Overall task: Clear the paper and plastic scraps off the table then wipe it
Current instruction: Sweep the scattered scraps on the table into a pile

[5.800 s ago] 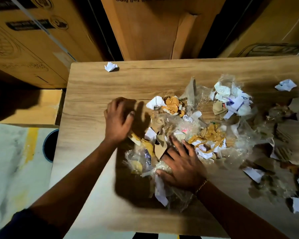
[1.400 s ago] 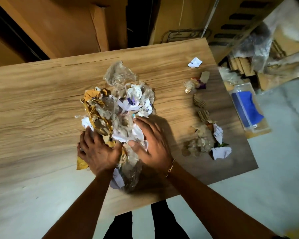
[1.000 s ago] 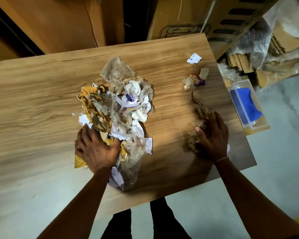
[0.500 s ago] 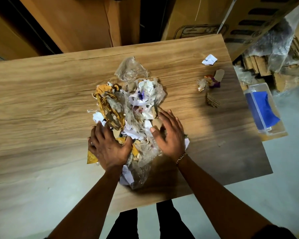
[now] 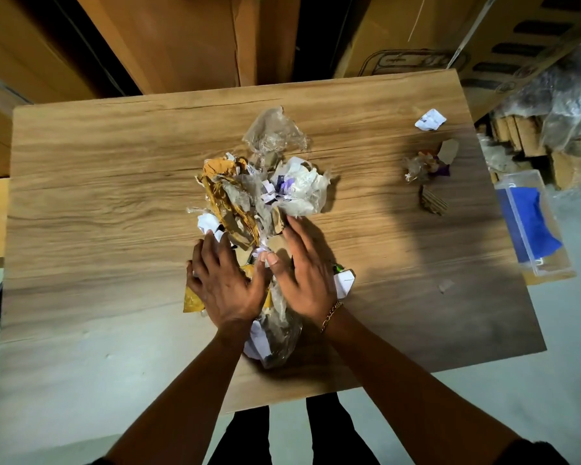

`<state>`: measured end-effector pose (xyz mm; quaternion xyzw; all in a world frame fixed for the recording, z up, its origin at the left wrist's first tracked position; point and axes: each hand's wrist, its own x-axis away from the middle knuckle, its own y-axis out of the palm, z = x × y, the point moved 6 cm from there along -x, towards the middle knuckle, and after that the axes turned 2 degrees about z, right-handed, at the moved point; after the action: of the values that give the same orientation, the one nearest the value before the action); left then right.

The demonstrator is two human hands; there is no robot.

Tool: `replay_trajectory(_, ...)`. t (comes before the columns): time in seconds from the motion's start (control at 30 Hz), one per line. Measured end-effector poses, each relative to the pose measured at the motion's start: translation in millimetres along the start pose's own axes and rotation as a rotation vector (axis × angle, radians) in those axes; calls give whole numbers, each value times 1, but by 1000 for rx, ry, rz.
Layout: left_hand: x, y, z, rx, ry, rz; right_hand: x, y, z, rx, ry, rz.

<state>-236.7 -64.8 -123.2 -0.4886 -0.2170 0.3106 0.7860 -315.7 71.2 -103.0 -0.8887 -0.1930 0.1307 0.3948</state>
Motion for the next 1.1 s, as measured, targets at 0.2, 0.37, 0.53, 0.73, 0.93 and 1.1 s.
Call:
replay_trajectory(0.2, -1, 0, -1, 42, -5, -5, 3, 6, -7, 208, -139, -70)
replay_trajectory(0.37, -1, -2, 0, 56, -14, -7, 5, 10, 1, 275, -162, -128)
replay_trajectory(0.53, -1, -2, 0, 53, -30, -1, 6, 13, 4, 359, -225, -218)
replay_trajectory(0.73, -2, -2, 0, -13, -41, -26, 7, 15, 6, 332, -227, -238)
replay_trajectory(0.93, -1, 0, 3, -39, -1, -28, 2, 0, 9, 69, -176, -58)
replay_trajectory(1.1, -1, 0, 4, -70, -4, -7, -1, -39, 2, -129, -160, 65)
